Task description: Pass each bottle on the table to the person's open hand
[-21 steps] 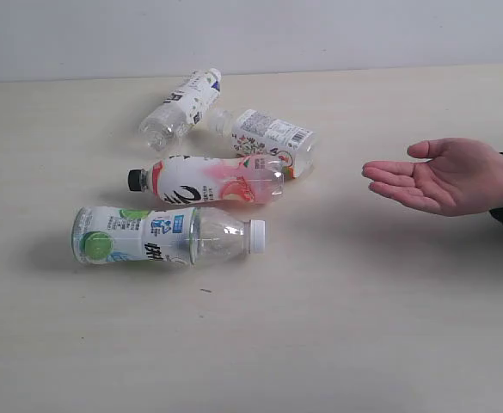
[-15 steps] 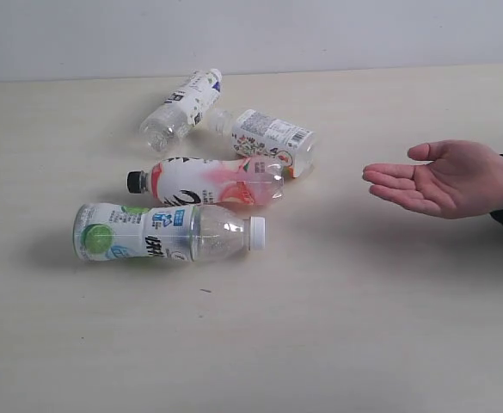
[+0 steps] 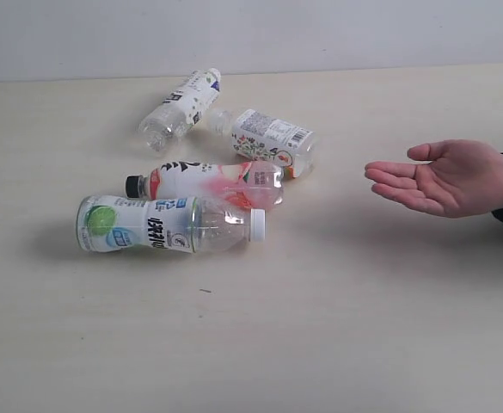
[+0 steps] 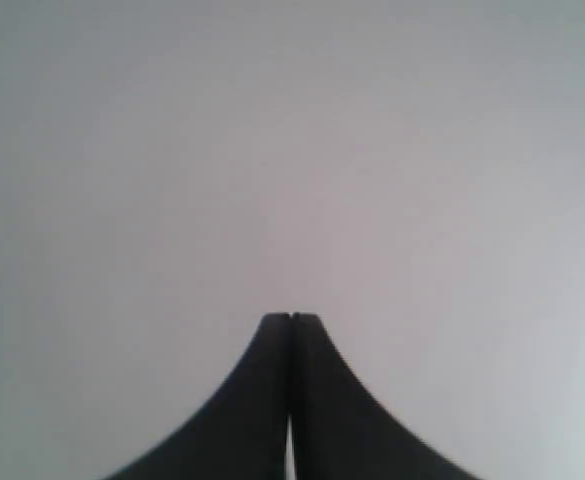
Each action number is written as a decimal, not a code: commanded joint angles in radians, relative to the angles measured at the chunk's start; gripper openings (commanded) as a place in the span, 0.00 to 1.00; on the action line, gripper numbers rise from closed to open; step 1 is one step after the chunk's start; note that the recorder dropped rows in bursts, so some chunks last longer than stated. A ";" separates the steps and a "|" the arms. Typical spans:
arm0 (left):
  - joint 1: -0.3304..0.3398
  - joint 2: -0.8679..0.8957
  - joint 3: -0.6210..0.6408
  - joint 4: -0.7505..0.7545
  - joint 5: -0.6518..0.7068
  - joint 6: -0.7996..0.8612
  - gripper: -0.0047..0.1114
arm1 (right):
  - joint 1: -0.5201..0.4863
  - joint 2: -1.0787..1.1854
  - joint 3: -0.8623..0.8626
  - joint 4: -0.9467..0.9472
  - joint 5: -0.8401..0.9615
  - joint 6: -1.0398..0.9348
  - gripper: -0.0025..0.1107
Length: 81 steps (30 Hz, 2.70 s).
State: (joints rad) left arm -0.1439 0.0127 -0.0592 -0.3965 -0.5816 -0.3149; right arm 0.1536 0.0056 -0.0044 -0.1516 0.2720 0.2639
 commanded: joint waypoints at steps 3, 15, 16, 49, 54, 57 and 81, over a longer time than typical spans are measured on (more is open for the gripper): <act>0.004 0.300 -0.446 0.151 0.061 0.050 0.04 | 0.003 -0.006 0.004 -0.004 -0.008 0.000 0.02; -0.002 1.220 -1.129 0.462 0.983 0.187 0.04 | 0.003 -0.006 0.004 -0.004 -0.008 0.000 0.02; -0.007 1.284 -1.175 0.467 1.074 0.244 0.04 | 0.003 -0.006 0.004 -0.004 -0.008 0.000 0.02; -0.543 1.821 -1.416 0.408 1.741 1.207 0.73 | 0.003 -0.006 0.004 -0.004 -0.008 0.000 0.02; -0.543 1.830 -1.324 0.414 1.647 1.263 0.73 | 0.003 -0.006 0.004 -0.004 -0.008 0.000 0.02; -0.541 1.830 -1.287 0.414 1.592 1.276 0.73 | 0.003 -0.006 0.004 -0.004 -0.008 0.000 0.02; -0.541 1.873 -1.206 0.324 1.564 1.227 0.73 | 0.003 -0.006 0.004 -0.004 -0.008 0.000 0.02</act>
State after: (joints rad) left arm -0.6830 1.8775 -1.2692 -0.0506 0.9851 0.9213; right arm 0.1536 0.0056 -0.0044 -0.1516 0.2720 0.2639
